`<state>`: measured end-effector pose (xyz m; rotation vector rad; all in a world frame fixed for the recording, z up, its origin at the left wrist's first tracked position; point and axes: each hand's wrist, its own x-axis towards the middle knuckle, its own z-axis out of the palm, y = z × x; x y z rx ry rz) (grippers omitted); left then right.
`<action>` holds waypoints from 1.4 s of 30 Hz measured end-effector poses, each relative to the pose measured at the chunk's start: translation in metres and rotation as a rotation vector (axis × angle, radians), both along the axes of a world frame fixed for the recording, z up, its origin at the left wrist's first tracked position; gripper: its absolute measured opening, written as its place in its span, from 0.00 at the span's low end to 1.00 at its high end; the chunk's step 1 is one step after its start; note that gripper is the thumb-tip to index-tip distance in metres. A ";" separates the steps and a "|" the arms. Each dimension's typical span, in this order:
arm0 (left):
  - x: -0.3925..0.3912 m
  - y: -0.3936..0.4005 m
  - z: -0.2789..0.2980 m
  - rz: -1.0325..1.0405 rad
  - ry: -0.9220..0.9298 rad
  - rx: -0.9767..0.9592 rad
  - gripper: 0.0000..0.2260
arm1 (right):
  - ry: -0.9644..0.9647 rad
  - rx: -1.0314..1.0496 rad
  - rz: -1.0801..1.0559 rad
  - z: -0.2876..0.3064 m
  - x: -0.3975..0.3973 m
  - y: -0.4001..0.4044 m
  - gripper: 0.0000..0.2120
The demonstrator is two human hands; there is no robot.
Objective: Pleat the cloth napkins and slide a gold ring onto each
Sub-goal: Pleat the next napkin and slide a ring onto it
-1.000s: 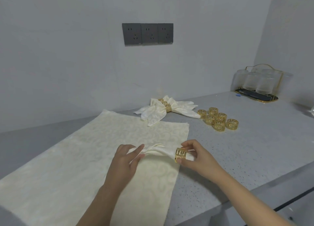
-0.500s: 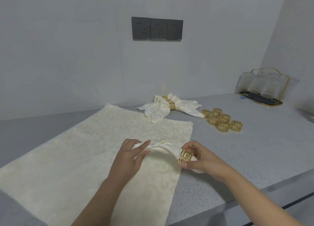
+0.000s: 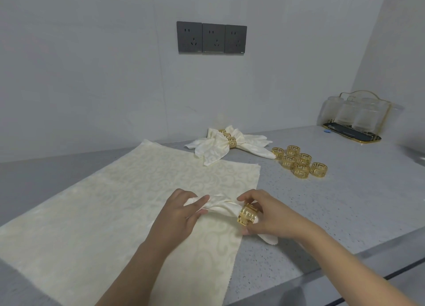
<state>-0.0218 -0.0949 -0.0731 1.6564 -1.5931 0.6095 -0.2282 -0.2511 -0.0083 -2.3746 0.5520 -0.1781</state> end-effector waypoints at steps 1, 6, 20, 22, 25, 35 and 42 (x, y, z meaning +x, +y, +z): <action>0.000 0.000 0.000 0.002 -0.008 0.006 0.16 | 0.001 0.001 0.001 0.000 0.001 0.001 0.31; 0.000 0.000 -0.003 0.013 -0.022 0.038 0.18 | -0.071 -0.022 -0.041 -0.007 0.006 0.005 0.26; 0.000 0.000 -0.003 0.066 -0.040 0.056 0.19 | -0.091 -0.080 -0.004 -0.013 0.006 0.016 0.21; -0.001 0.000 -0.003 0.059 -0.037 0.056 0.17 | -0.092 -0.071 -0.025 -0.015 0.007 0.021 0.21; -0.001 0.001 -0.002 0.049 -0.025 0.053 0.16 | -0.090 -0.171 -0.063 -0.019 0.006 0.026 0.21; -0.002 0.002 -0.002 0.020 0.020 0.052 0.17 | -0.239 0.059 -0.107 -0.028 0.004 0.016 0.25; -0.002 0.001 -0.003 -0.038 0.051 0.073 0.17 | -0.161 0.079 -0.171 -0.022 0.007 0.016 0.35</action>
